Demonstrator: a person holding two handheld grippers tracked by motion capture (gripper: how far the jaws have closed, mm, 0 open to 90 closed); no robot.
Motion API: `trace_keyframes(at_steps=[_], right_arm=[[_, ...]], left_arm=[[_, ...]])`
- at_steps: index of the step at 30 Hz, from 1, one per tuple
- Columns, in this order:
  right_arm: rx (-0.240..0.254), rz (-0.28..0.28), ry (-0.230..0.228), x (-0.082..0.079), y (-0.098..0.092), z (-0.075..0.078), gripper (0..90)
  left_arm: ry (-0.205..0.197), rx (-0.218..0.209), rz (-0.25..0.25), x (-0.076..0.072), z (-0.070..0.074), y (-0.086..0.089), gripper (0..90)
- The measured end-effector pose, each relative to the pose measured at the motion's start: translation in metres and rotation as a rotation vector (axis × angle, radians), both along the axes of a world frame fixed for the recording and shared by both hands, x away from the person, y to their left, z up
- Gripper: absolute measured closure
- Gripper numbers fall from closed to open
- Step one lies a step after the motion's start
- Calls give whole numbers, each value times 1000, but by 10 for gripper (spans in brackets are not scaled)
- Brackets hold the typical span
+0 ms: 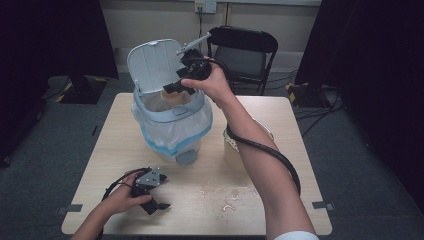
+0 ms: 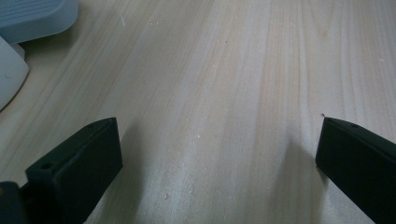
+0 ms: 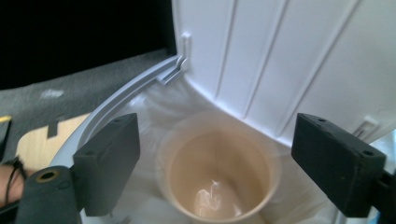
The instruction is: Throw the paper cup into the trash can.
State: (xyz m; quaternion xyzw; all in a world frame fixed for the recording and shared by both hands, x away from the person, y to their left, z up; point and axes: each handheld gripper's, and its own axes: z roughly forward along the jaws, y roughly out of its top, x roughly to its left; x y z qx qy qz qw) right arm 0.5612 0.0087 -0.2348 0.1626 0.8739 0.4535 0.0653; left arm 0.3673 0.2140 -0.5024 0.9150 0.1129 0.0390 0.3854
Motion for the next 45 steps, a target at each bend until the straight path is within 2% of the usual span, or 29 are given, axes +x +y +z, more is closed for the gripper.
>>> trace_keyframes(at_steps=[2, 6, 7, 9, 15, 25, 28, 40, 42, 45], right_arm=[[-12, 8, -7, -3, -1, 2, 144], [-3, 4, -13, -10, -8, 4, 144], [4, 1, -15, -12, -12, 5, 145], [6, -5, -17, -14, -17, 6, 145], [12, -15, 6, -21, -34, 6, 143], [33, -28, 11, -32, -53, 6, 141], [39, -35, 7, -35, -58, 7, 141], [34, -34, 9, -56, -77, 2, 140], [30, -42, 14, -58, -81, 1, 140], [18, -41, 10, -64, -85, -1, 140]], left_arm=[[0, 3, 0, 0, 0, 0, 0], [2, -1, 1, 0, 0, 0, 0], [6, 11, 0, 0, 1, 0, 0], [-1, 0, 1, 0, 0, 0, 0], [-2, 3, -1, 0, 0, 0, 0], [1, 10, -1, 0, 1, 0, 0], [-6, 1, -2, 0, 0, 0, 0], [-6, 1, -1, 0, 0, 0, 0], [0, 14, -1, 0, 1, 0, 0], [-1, 5, 0, 0, 1, 0, 0]])
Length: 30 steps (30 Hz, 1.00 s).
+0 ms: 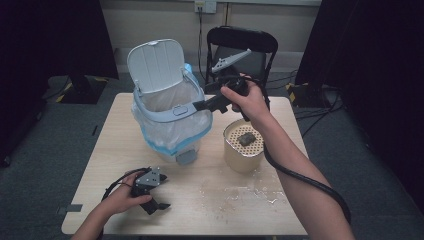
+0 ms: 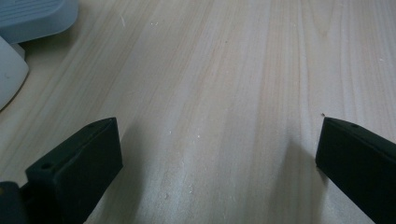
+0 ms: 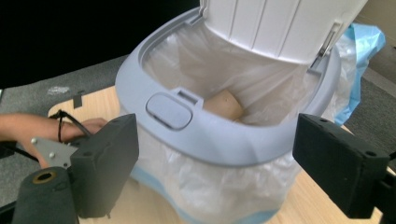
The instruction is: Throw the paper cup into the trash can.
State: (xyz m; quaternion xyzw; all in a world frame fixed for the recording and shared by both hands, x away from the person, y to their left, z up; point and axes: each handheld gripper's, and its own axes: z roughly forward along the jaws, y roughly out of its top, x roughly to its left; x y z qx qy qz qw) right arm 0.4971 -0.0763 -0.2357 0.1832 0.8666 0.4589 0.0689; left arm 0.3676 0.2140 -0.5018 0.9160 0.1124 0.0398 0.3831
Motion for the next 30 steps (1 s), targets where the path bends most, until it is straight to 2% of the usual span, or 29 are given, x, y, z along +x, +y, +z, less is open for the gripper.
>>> trace_keyframes(at_steps=[1, 4, 6, 7, 9, 11, 14, 18, 21, 24, 30], right_arm=[[-3, 5, 3, -2, -1, -1, 140], [-21, 11, -5, -7, -5, -3, 140], [-17, 18, -8, -10, -7, -5, 139], [-13, 16, -2, -11, -8, -7, 140], [-18, 18, 1, -13, -11, -11, 140], [-24, 19, 0, -15, -13, -15, 140], [-10, 16, 2, -17, -16, -19, 140], [-32, 22, -1, -22, -19, -26, 140], [-37, 28, 1, -24, -19, -30, 140], [-72, 38, -11, -30, -21, -39, 140], [-61, 46, 0, -35, -26, -54, 140]], left_arm=[[0, 9, 1, 0, 1, 0, 0], [-6, -3, -1, 0, 0, 0, 0], [-1, 8, 0, 0, 1, 0, 0], [-4, -4, -1, 0, 0, 0, 0], [0, 7, 1, 0, 0, 0, 0], [1, -1, 0, 0, 0, 0, 0], [1, 8, 0, 0, 1, 0, 0], [-7, -6, 1, 0, -1, 0, 0], [-2, -1, 2, 0, 0, 0, 0], [-7, -6, 2, 0, -1, 0, 0], [-6, -10, 2, 0, -1, 0, 0]])
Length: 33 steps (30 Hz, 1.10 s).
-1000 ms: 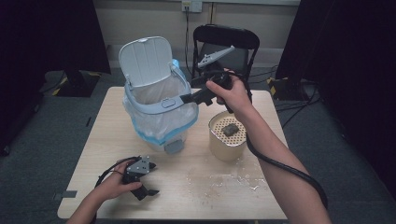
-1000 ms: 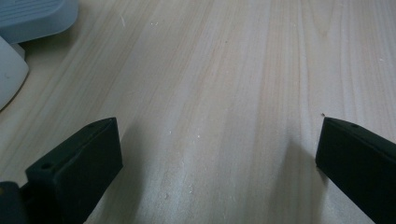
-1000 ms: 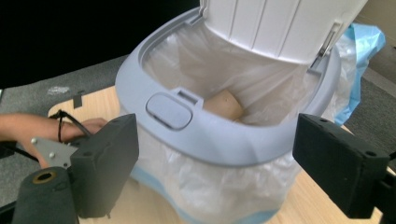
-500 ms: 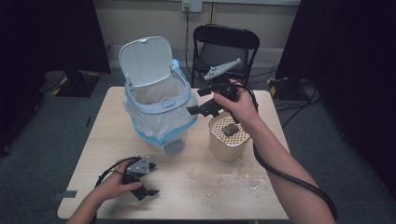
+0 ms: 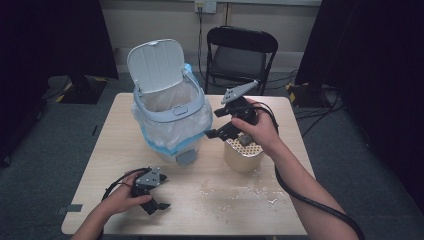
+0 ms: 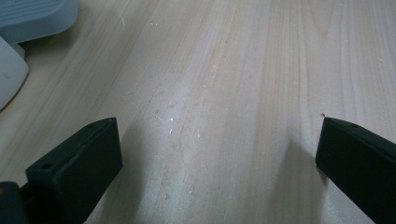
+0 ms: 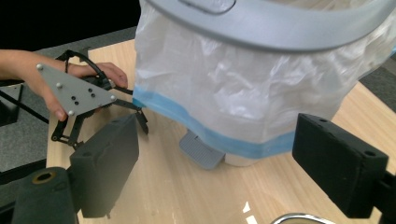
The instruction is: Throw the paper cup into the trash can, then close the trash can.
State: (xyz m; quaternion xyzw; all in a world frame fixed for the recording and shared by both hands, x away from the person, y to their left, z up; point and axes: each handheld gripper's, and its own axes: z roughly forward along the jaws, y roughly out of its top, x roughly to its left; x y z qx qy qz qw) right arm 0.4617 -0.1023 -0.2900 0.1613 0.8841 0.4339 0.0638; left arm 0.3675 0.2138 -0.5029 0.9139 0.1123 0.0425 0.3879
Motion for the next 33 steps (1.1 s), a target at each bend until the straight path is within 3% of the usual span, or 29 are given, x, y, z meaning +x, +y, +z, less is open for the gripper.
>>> trace_keyframes(at_steps=[7, 18, 26, 33], right_arm=[[29, 5, 7, -8, -7, -17, 140], [28, 29, 42, -21, -20, -45, 140], [60, 30, 55, -29, -25, -58, 140], [57, 36, 70, -36, -27, -71, 140]], left_arm=[[-1, 5, 0, 0, 0, 0, 0], [5, 5, 0, 0, 0, 0, 0], [5, 3, 1, 0, 0, 0, 0], [4, 4, 1, 0, 0, 0, 0]])
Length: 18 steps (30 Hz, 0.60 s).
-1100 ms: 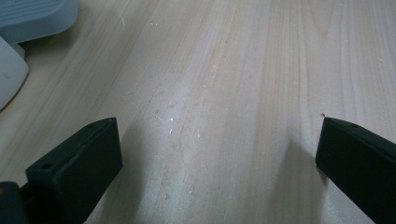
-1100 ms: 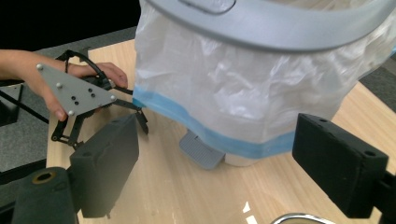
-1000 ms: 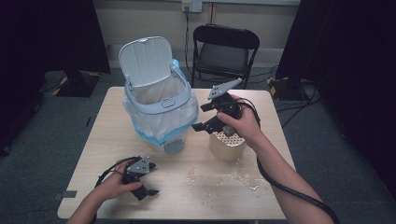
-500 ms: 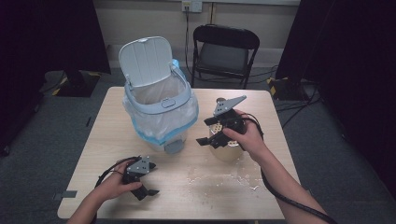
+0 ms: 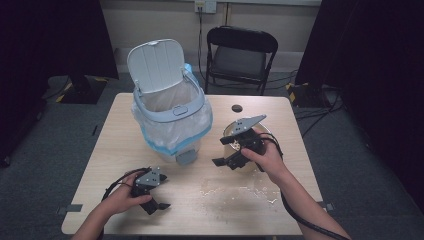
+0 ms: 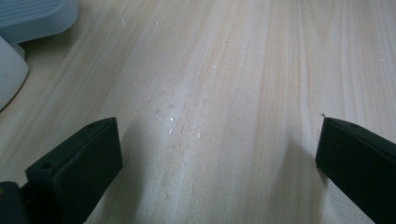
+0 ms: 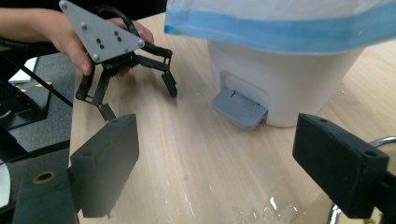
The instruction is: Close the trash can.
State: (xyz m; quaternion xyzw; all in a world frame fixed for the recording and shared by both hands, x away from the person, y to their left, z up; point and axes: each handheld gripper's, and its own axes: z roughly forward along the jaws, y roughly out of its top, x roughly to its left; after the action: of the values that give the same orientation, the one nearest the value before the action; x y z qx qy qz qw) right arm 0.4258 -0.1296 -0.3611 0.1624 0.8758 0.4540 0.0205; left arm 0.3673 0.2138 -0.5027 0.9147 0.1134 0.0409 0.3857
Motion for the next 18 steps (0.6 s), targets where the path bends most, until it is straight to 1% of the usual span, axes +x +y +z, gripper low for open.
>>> trace_keyframes(at_steps=[5, 7, 12, 17, 18], right_arm=[[1, 9, 18, -6, 0, -11, 140], [0, 10, 21, -7, 0, -13, 140], [-2, 22, 43, -12, 1, -29, 140], [7, 15, 49, -17, 1, -43, 140], [10, 13, 47, -17, 1, -46, 128]], left_arm=[[0, 1, -1, 0, 0, 0, 0], [0, 1, -1, 0, 0, 0, 0], [0, 0, 0, 0, 0, 0, 0], [0, 0, 0, 0, 0, 0, 0], [0, 0, 0, 0, 0, 0, 0]])
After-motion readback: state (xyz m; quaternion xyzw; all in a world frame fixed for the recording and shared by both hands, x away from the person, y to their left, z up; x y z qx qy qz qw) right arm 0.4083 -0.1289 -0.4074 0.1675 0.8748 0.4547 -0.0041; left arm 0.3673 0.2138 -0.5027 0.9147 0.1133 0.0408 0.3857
